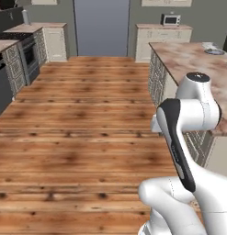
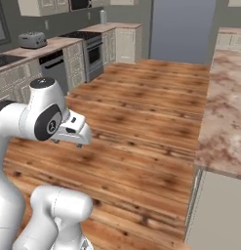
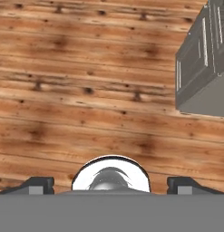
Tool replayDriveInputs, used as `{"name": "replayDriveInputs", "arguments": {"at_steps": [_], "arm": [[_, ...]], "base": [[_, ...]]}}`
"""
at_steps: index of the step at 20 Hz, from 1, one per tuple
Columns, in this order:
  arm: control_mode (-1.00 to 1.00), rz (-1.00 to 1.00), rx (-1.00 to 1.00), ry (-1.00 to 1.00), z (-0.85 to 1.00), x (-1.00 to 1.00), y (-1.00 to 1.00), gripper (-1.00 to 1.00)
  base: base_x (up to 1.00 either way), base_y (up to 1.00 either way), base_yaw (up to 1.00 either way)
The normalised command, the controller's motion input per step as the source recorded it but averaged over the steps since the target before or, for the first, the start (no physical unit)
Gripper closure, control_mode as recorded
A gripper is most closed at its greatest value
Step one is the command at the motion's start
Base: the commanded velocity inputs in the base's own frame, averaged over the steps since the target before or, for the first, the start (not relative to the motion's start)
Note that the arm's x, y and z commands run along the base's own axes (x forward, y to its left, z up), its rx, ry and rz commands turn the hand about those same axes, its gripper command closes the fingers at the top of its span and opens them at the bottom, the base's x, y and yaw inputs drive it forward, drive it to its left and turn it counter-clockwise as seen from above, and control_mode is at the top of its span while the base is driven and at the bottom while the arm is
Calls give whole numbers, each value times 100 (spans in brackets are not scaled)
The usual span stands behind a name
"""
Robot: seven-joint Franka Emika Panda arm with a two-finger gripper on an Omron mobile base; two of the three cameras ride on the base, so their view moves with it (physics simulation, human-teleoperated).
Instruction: Place two dumplings into each of the tupperware containers and then place the containers in the fridge.
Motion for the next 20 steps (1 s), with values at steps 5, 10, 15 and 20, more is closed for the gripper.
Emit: {"name": "replayDriveInputs", "arguments": {"at_steps": [5,10,15,20], "arm": [[100,0,0,0,0,0,0,-100],[100,0,0,0,0,0,0,-100],[100,0,0,0,0,0,0,-100],[100,0,0,0,0,0,0,-100]], "base": [[-2,-100,-2],[0,-100,-5],[0,-100,-6],[0,-100,-6]]}}
